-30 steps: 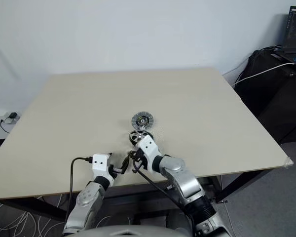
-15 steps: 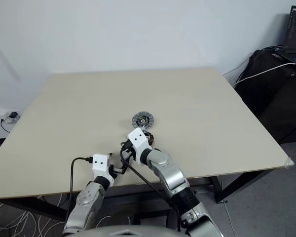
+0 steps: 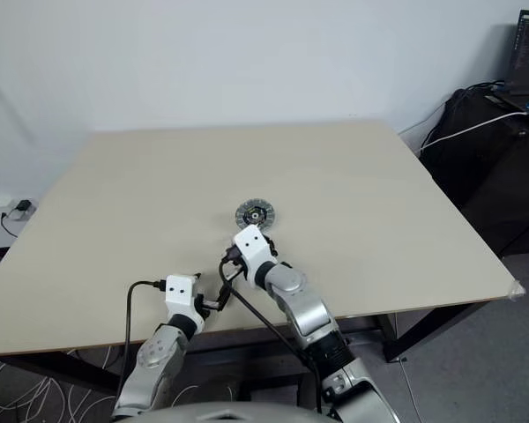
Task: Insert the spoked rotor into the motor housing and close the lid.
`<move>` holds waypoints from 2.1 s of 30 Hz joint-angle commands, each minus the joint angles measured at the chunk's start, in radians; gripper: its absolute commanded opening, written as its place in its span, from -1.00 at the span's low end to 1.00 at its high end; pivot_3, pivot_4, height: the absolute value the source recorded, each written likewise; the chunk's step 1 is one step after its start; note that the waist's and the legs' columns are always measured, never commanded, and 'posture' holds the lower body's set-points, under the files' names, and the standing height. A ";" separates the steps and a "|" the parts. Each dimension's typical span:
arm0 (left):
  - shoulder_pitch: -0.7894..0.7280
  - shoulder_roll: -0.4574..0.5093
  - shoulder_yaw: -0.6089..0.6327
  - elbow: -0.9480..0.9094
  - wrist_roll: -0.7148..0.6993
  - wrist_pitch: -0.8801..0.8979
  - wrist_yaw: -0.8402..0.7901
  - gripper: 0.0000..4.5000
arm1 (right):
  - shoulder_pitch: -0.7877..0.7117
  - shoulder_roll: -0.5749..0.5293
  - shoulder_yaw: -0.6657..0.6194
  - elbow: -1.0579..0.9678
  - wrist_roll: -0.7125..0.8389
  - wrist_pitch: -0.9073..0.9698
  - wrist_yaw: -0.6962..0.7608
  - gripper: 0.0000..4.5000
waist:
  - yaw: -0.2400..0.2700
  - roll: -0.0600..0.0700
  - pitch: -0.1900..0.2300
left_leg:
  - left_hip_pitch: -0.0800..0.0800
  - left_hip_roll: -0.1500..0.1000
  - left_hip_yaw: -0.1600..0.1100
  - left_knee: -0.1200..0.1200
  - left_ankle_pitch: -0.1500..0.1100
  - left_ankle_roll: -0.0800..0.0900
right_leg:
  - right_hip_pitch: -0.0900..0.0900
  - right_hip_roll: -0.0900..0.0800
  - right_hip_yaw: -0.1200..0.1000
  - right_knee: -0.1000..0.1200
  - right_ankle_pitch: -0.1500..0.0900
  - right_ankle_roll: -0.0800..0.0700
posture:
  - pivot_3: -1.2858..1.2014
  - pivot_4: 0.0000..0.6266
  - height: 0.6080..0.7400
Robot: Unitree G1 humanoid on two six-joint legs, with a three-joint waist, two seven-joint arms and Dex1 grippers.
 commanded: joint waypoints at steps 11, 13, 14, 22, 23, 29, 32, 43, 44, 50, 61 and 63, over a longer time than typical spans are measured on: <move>-0.023 -0.002 -0.001 -0.022 0.005 -0.014 0.003 1.00 | -0.015 -0.015 -0.034 0.005 -0.027 0.006 -0.045 -0.99 | 0.001 0.001 -0.001 | 0.000 0.000 0.000 0.001 0.000 0.000 | 0.001 0.000 0.000 0.000 0.000 0.000 | 0.03 -1.00 1.00; -0.025 -0.002 -0.002 -0.021 0.006 -0.015 0.003 1.00 | -0.015 -0.018 -0.034 0.003 -0.027 0.010 -0.044 -0.99 | 0.001 0.001 -0.001 | 0.000 0.000 0.000 0.001 0.000 0.000 | 0.001 0.000 0.000 0.000 0.000 0.000 | 0.03 -1.00 1.00; -0.025 -0.002 -0.002 -0.022 0.006 -0.015 0.003 1.00 | -0.014 -0.020 -0.032 0.002 -0.029 0.013 -0.043 -0.99 | 0.001 0.001 -0.001 | 0.000 0.000 0.000 0.001 0.000 0.000 | 0.001 0.000 0.000 0.000 0.000 0.000 | 0.03 -1.00 1.00; -0.032 -0.003 0.000 -0.020 0.006 -0.016 0.005 1.00 | 0.001 -0.032 -0.023 -0.021 -0.018 0.026 -0.015 -0.99 | 0.001 0.001 -0.001 | 0.000 0.000 0.000 0.001 0.000 0.000 | 0.001 0.000 0.000 0.000 0.000 0.000 | 0.03 -1.00 1.00; -0.032 -0.003 0.001 -0.020 0.005 -0.016 0.005 1.00 | 0.003 -0.034 -0.020 -0.028 -0.015 0.026 -0.007 -0.99 | 0.000 0.001 -0.001 | 0.000 0.000 0.000 0.001 0.000 0.000 | 0.001 0.000 0.000 0.000 0.000 0.000 | 0.03 -1.00 1.00; -0.036 -0.002 0.008 -0.020 0.002 -0.025 0.007 1.00 | 0.023 -0.048 -0.018 -0.084 0.017 0.015 0.049 -0.99 | 0.000 0.001 -0.001 | 0.000 0.000 0.000 0.000 0.000 0.000 | 0.000 0.000 0.000 0.000 0.000 0.000 | 0.03 -1.00 1.00; -0.045 0.000 0.019 -0.021 -0.005 -0.033 0.006 1.00 | 0.039 -0.054 -0.027 -0.130 0.047 -0.006 0.083 -0.99 | 0.001 0.001 -0.001 | 0.000 0.000 0.000 0.000 0.000 0.000 | 0.000 0.000 0.000 0.000 0.000 0.000 | 0.03 -1.00 1.00; -0.089 0.031 0.046 -0.024 -0.018 -0.036 -0.033 1.00 | 0.049 -0.078 -0.143 -0.190 0.055 -0.010 -0.016 -0.99 | 0.001 0.001 -0.001 | 0.000 0.000 0.000 0.001 0.000 0.000 | 0.000 0.000 0.000 0.000 0.000 0.000 | 0.03 -1.00 1.00; -0.090 0.032 0.045 -0.024 -0.019 -0.035 -0.036 1.00 | 0.045 -0.089 -0.148 -0.180 0.049 -0.001 -0.023 -0.99 | 0.001 0.001 -0.001 | 0.000 0.000 0.000 0.001 0.000 0.000 | 0.000 0.000 0.000 0.000 0.000 0.000 | 0.03 -1.00 1.00; -0.075 0.026 0.023 -0.027 -0.021 -0.021 -0.058 1.00 | 0.005 -0.150 -0.151 -0.069 -0.009 0.059 -0.055 -0.99 | 0.001 0.002 -0.001 | 0.000 0.000 0.000 0.000 0.001 0.002 | 0.000 0.000 0.000 0.000 0.002 -0.004 | 0.03 -1.00 1.00; -0.047 0.015 0.016 -0.032 -0.017 -0.017 -0.052 1.00 | -0.026 -0.122 -0.164 -0.060 0.010 0.103 -0.044 -0.02 | 0.001 0.002 -0.001 | 0.000 0.000 0.000 0.000 0.003 0.004 | 0.000 0.000 0.000 0.000 0.000 0.000 | 0.03 -1.00 1.00; -0.046 0.013 0.015 -0.032 -0.016 -0.017 -0.051 1.00 | -0.025 -0.112 -0.173 -0.074 0.008 0.117 -0.062 0.13 | 0.001 0.002 -0.001 | 0.000 0.000 0.000 0.000 0.002 0.004 | 0.000 0.000 0.000 0.000 0.000 0.000 | 0.03 -1.00 1.00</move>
